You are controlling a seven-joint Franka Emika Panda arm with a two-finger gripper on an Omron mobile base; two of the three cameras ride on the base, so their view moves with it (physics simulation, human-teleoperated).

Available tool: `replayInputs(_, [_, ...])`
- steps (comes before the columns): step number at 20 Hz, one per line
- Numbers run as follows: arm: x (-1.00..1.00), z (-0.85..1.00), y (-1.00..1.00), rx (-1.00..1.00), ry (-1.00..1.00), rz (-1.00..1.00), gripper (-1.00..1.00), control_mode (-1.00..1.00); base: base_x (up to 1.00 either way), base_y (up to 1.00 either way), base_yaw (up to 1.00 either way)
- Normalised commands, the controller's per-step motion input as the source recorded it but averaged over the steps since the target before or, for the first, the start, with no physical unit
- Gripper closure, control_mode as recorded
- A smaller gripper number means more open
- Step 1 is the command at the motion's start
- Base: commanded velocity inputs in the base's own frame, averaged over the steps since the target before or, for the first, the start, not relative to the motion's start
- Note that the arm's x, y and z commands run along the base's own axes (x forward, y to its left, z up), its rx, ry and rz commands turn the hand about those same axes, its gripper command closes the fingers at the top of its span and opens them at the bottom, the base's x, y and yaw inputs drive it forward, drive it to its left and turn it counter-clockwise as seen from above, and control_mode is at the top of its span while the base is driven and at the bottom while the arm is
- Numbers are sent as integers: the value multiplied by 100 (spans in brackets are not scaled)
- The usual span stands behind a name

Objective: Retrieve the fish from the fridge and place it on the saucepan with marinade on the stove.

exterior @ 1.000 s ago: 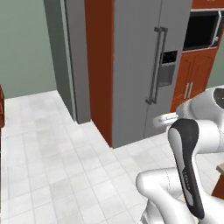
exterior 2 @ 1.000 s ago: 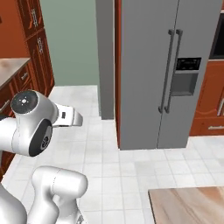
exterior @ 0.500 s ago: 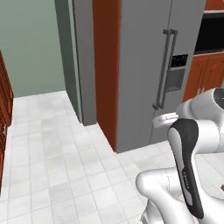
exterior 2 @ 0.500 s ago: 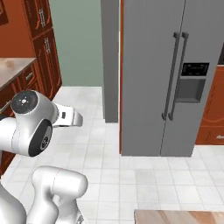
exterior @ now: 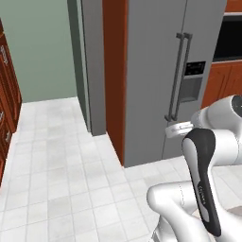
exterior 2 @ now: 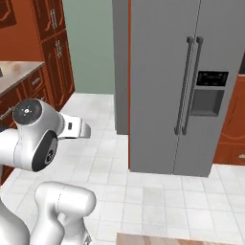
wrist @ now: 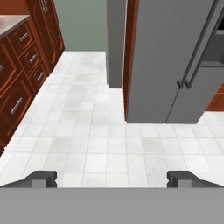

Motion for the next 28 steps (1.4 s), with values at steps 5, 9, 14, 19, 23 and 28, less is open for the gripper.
replayInputs(5, [0,0,0,0,0,0,-100,100,56,-23,4])
replayInputs(9, [0,0,0,0,0,0,-100,100,69,-8,0])
replayInputs(14, [0,0,0,0,0,0,-100,100,69,-2,0])
replayInputs(19, [0,0,0,0,0,0,-100,100,6,-31,0])
replayInputs(23, [0,0,0,0,0,0,-100,100,0,-61,1])
replayInputs(28, [0,0,0,0,0,0,-100,100,2,-84,1])
